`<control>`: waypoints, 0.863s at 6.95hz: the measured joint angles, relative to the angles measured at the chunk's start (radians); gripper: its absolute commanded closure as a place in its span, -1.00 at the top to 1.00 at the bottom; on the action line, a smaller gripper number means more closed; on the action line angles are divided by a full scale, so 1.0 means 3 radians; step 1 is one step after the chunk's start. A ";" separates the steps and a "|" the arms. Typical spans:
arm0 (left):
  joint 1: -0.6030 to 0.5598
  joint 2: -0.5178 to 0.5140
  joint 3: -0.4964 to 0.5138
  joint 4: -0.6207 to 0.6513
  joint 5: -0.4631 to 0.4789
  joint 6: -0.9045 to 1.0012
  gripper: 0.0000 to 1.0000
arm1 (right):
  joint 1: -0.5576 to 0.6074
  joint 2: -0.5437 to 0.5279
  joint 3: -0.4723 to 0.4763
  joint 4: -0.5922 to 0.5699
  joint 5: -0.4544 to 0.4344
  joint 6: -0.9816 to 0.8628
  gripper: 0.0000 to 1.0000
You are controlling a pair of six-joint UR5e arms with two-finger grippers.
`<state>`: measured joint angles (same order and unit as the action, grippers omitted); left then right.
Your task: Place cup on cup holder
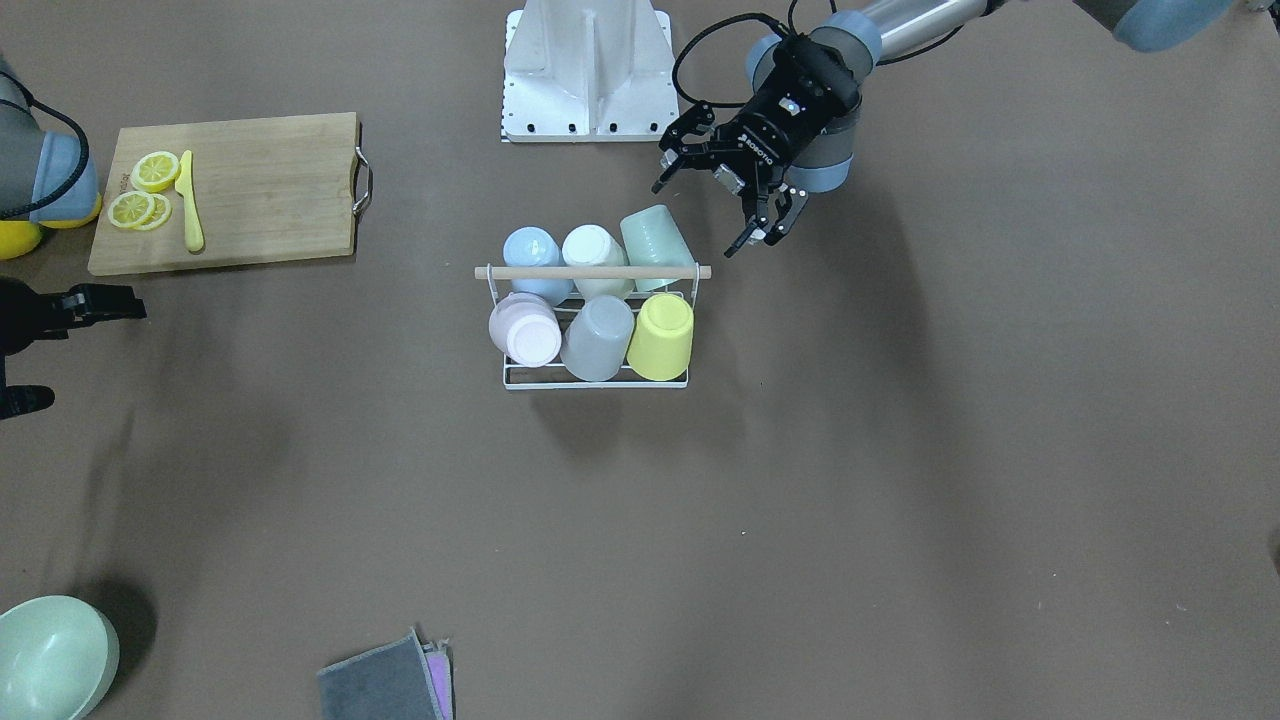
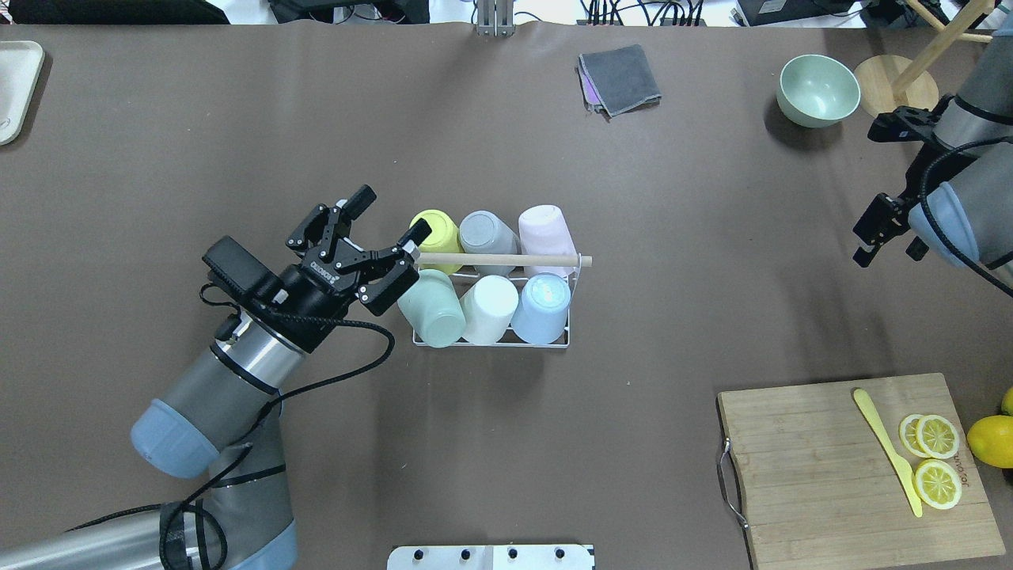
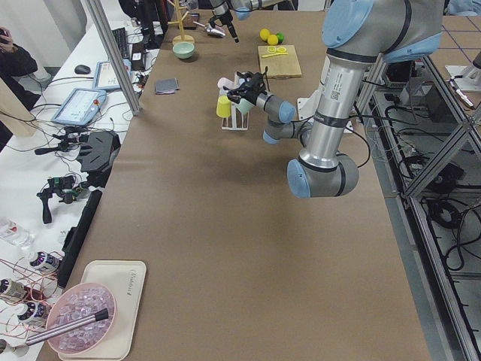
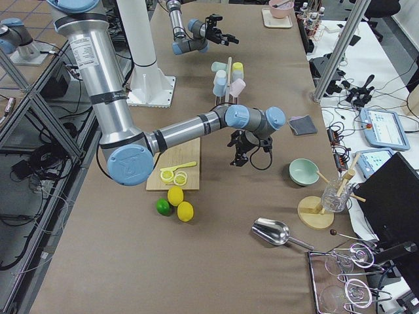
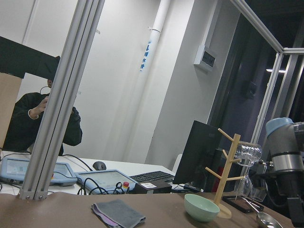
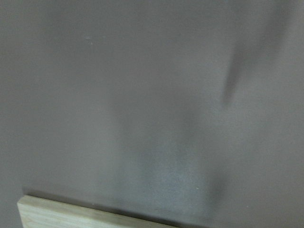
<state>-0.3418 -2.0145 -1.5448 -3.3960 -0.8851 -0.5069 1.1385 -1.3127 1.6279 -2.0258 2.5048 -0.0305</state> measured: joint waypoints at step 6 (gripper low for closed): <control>-0.1444 0.0293 -0.0024 0.1098 -0.0435 -0.0464 0.93 | 0.0559 -0.0440 0.0030 0.0738 -0.0423 0.0189 0.74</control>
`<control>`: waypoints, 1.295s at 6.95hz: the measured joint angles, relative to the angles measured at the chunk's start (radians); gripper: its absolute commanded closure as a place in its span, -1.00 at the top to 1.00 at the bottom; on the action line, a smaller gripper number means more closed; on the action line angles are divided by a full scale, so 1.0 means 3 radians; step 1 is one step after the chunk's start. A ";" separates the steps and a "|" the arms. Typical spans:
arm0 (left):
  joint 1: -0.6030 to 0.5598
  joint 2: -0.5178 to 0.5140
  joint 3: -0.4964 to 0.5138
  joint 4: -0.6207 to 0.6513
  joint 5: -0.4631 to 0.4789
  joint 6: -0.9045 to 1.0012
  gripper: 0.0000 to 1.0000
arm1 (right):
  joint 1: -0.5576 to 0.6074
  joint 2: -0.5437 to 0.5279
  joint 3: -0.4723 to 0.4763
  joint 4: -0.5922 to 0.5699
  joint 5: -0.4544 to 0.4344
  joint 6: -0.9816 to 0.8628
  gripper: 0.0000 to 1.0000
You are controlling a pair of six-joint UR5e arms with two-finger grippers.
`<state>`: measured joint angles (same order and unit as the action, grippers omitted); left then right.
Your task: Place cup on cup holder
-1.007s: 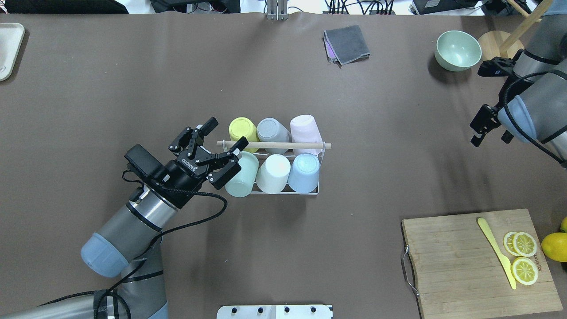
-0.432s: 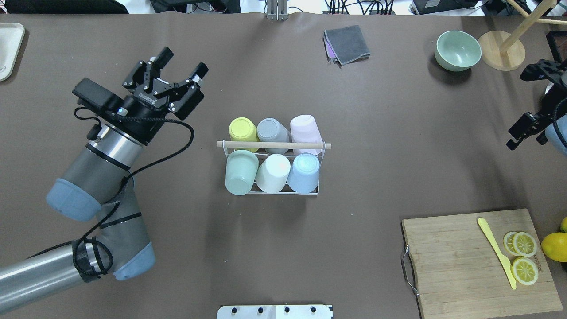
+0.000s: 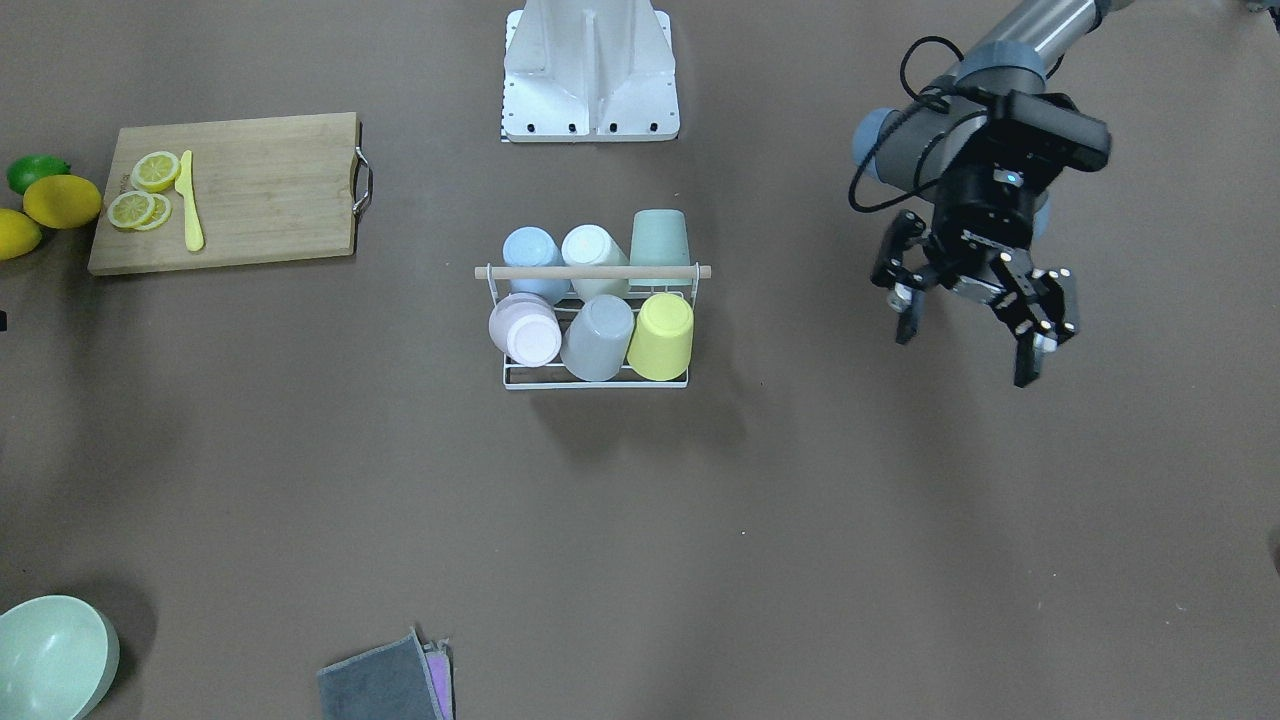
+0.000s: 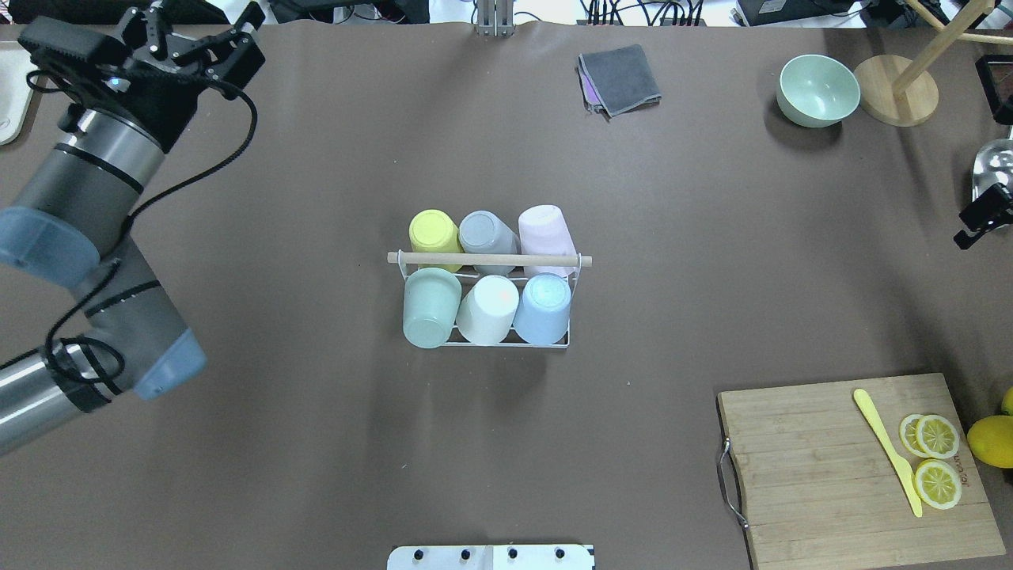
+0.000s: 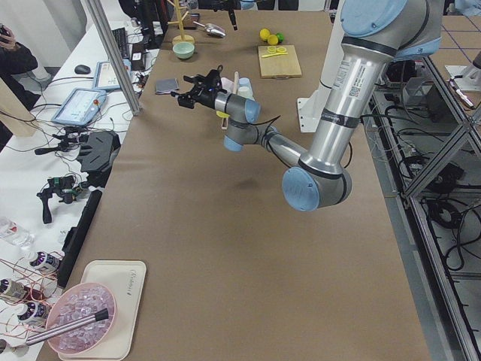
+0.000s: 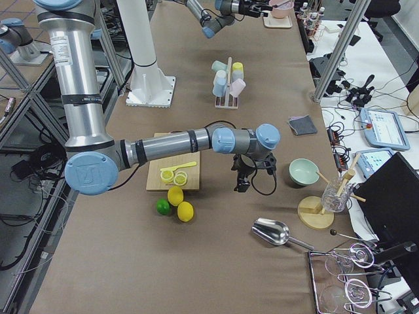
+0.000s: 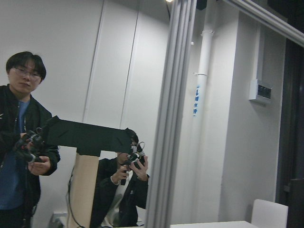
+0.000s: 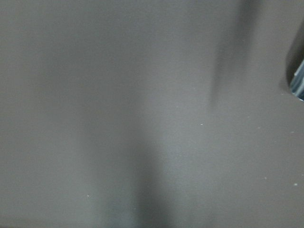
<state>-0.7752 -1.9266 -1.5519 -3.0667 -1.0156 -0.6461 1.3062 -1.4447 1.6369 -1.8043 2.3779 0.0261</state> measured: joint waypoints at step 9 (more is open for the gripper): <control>-0.2060 0.0535 0.0718 0.2864 -0.3641 0.0641 0.92 | 0.0273 0.0004 -0.0202 0.0719 -0.0445 0.0727 0.99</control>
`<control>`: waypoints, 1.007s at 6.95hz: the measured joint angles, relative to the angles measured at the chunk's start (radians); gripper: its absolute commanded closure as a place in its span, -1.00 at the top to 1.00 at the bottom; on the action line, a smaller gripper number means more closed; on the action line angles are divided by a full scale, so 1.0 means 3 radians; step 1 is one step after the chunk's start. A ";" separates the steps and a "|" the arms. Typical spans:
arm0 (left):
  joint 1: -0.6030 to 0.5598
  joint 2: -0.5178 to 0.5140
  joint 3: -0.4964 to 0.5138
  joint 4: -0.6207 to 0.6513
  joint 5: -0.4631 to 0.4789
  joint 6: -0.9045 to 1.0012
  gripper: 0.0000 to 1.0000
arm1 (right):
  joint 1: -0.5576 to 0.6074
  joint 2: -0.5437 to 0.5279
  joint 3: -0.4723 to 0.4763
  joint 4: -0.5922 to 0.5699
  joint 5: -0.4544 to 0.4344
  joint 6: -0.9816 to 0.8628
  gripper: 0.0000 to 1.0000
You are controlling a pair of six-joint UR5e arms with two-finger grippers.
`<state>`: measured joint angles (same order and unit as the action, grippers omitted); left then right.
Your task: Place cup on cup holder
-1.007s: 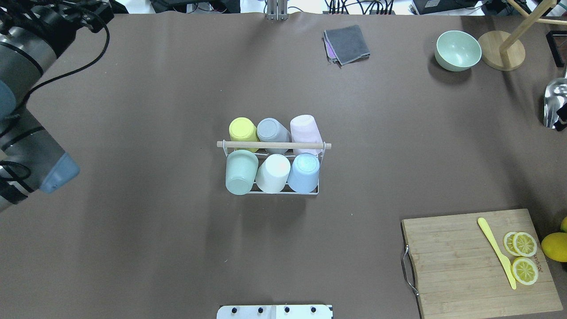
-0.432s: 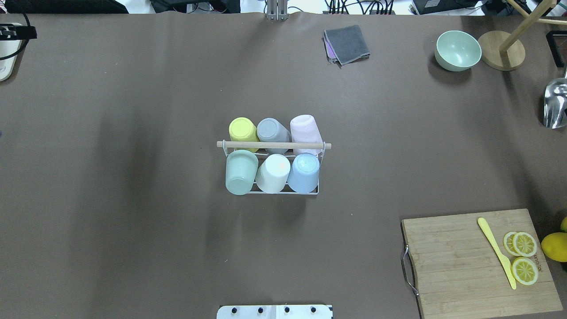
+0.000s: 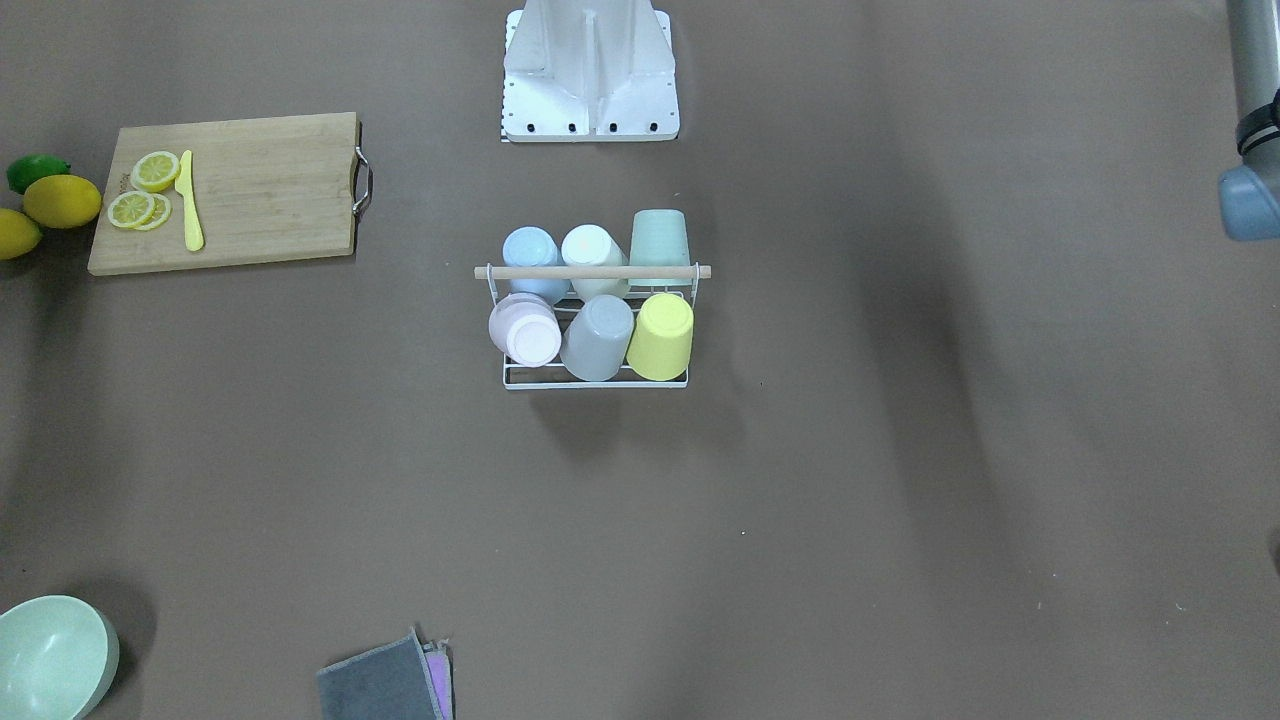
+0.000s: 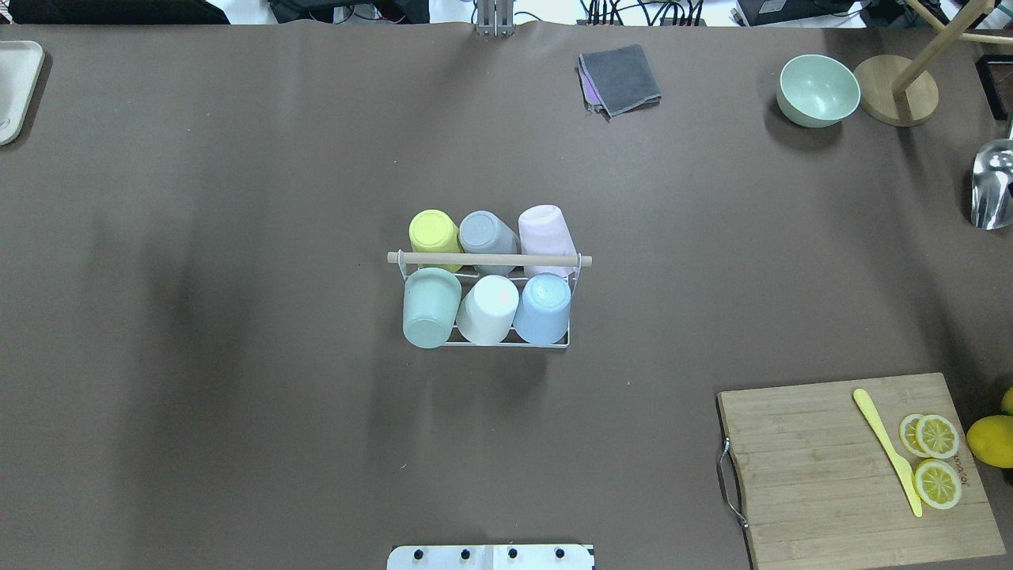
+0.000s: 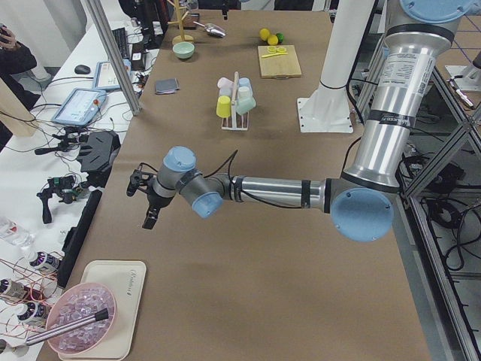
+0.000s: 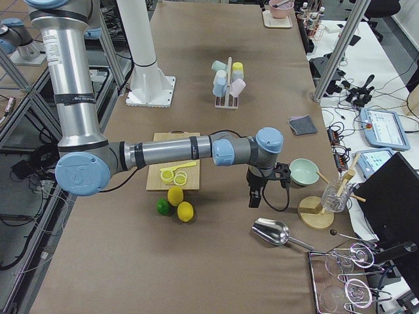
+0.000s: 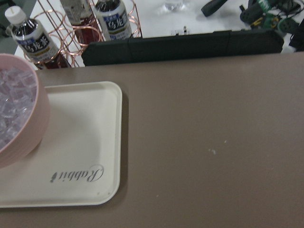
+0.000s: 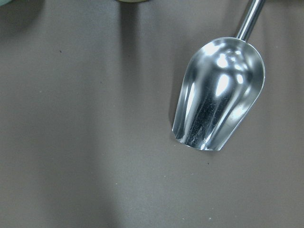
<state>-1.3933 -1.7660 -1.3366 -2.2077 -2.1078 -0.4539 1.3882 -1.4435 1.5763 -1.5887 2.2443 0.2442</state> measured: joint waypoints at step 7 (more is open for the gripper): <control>-0.0670 0.1068 -0.0792 0.1762 -0.0705 0.1632 0.92 | -0.0001 0.0011 -0.0090 0.0009 0.0385 0.0003 0.98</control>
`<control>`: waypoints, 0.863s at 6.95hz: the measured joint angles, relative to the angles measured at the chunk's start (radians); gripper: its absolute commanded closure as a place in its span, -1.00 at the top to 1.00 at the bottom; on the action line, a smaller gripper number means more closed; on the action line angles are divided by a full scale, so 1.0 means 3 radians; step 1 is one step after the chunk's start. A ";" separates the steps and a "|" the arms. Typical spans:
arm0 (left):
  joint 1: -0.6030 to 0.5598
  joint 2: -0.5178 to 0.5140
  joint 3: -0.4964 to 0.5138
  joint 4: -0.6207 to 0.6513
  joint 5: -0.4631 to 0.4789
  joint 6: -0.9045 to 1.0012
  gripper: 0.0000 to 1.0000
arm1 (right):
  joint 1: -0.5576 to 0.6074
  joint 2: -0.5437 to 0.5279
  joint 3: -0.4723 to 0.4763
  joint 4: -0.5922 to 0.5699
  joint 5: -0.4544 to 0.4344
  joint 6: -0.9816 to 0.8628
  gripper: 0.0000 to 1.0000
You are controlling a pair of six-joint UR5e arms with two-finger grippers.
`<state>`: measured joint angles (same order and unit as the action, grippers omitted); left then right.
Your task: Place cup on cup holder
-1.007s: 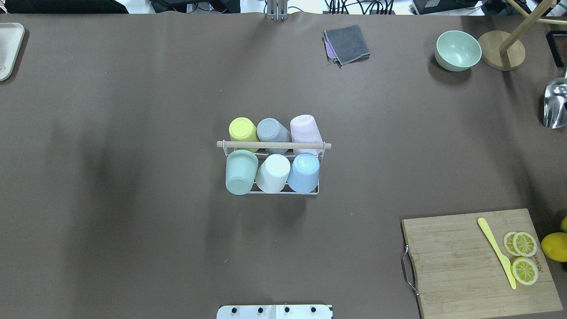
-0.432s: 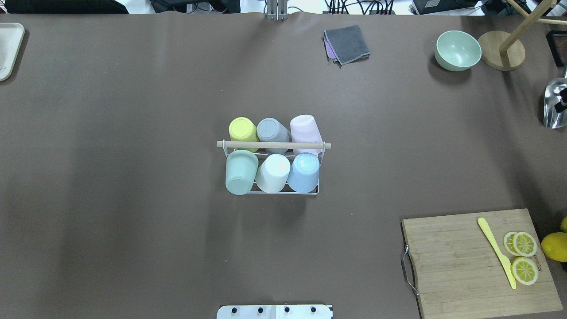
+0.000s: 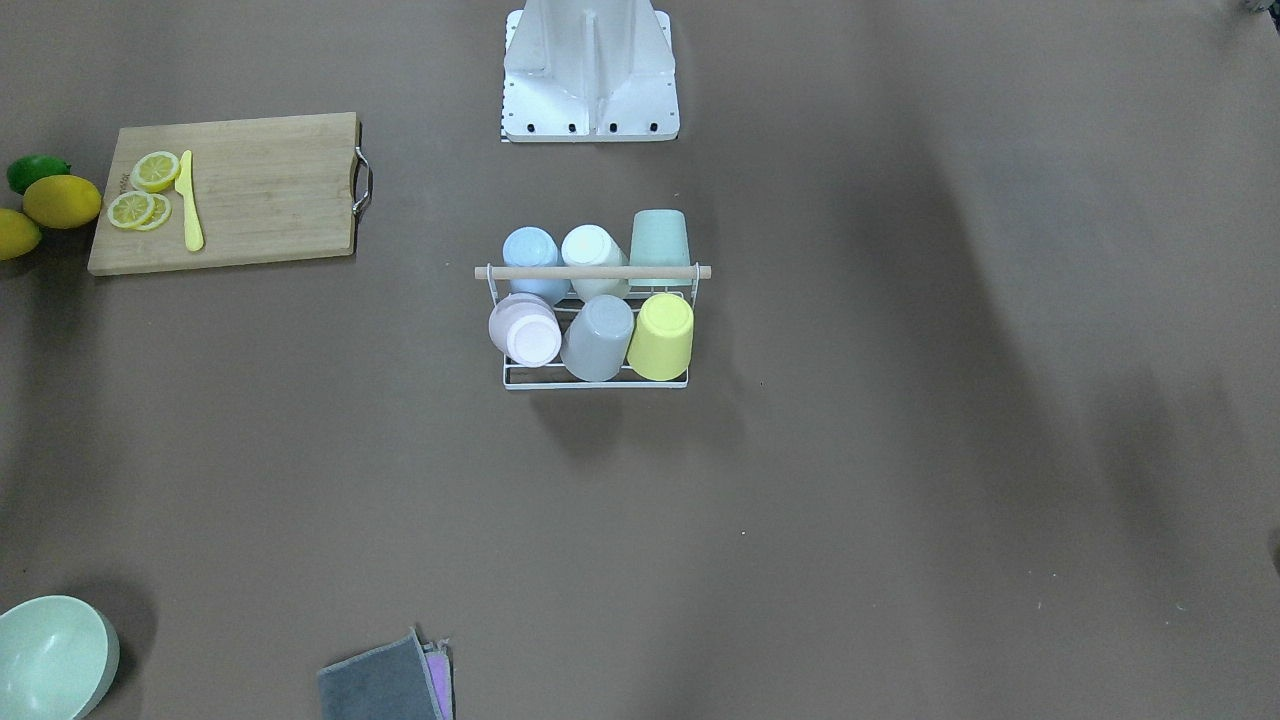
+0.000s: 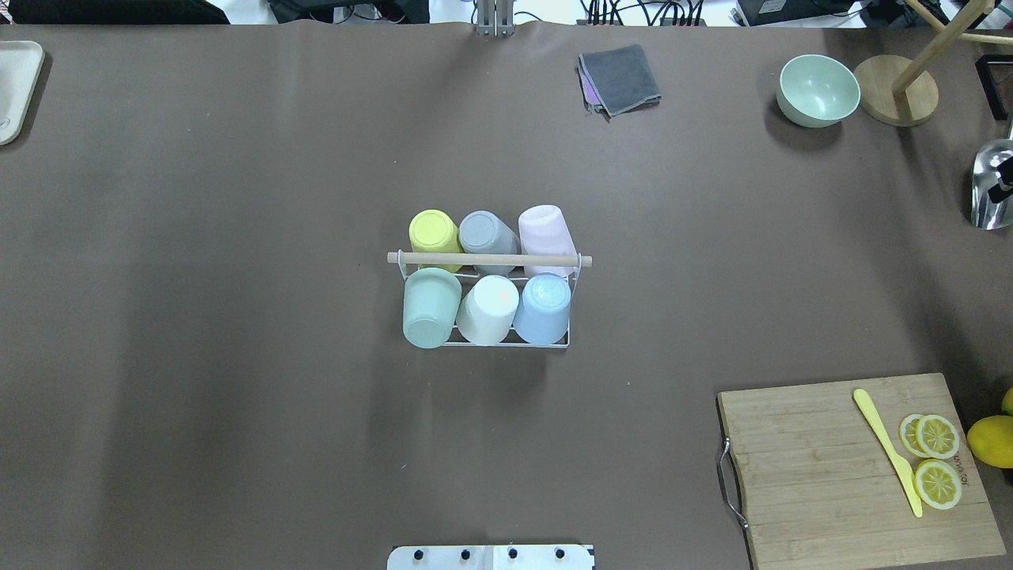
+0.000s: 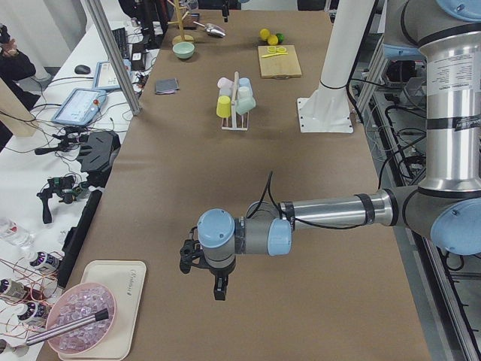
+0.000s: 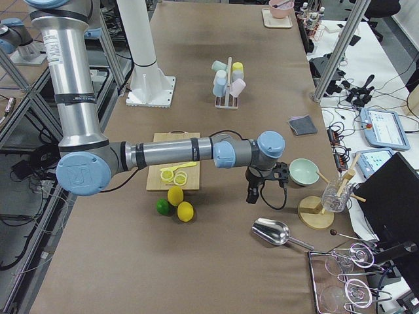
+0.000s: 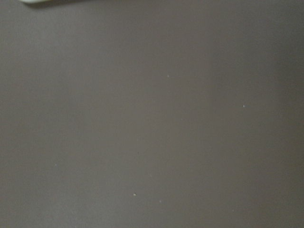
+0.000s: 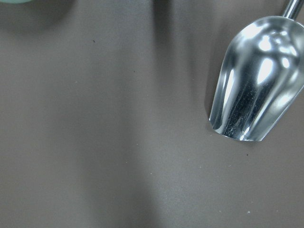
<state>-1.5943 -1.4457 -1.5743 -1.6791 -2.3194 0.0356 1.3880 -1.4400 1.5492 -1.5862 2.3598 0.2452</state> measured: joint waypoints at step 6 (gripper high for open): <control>0.0014 0.0051 0.0039 -0.0166 -0.0288 -0.0081 0.93 | 0.0001 0.0008 -0.0047 0.0005 -0.0059 0.0001 0.99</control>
<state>-1.5900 -1.4305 -1.5627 -1.7291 -2.4057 0.0112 1.3882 -1.4376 1.5351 -1.5847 2.3422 0.2454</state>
